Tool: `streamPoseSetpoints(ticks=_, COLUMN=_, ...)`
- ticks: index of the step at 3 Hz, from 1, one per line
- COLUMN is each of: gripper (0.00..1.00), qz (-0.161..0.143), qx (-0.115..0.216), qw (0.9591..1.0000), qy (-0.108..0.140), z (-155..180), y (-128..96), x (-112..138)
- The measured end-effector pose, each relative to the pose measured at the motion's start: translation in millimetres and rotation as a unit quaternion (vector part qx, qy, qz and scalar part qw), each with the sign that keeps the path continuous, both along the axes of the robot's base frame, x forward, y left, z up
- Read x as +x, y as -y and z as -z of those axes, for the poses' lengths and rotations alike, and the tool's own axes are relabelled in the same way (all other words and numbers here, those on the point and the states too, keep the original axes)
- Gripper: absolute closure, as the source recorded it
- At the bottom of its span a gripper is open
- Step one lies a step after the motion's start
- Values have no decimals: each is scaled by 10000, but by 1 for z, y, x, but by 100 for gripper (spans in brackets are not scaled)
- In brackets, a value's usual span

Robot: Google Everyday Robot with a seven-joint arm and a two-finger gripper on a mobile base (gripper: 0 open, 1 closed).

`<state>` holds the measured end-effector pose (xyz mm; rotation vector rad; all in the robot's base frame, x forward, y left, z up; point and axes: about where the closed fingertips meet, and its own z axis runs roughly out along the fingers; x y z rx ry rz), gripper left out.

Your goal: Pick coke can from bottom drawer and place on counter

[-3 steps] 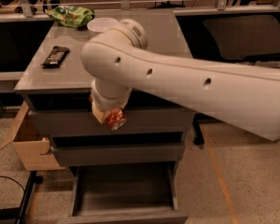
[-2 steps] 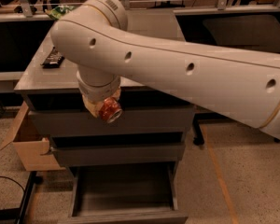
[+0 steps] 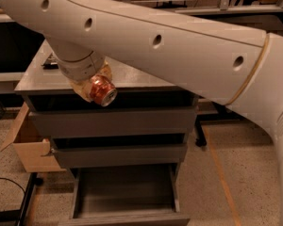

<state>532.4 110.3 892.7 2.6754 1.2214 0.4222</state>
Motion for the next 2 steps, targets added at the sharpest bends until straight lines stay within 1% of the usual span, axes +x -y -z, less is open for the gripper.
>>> streamPoseSetpoints(ticks=1, gripper=100, qz=40, qx=55, qw=10000, qy=43, z=-6, y=-2, x=8)
streamPoseSetpoints(ticks=2, gripper=100, qz=110, qx=24, qw=9999, qy=70, z=-23, y=-5, x=27)
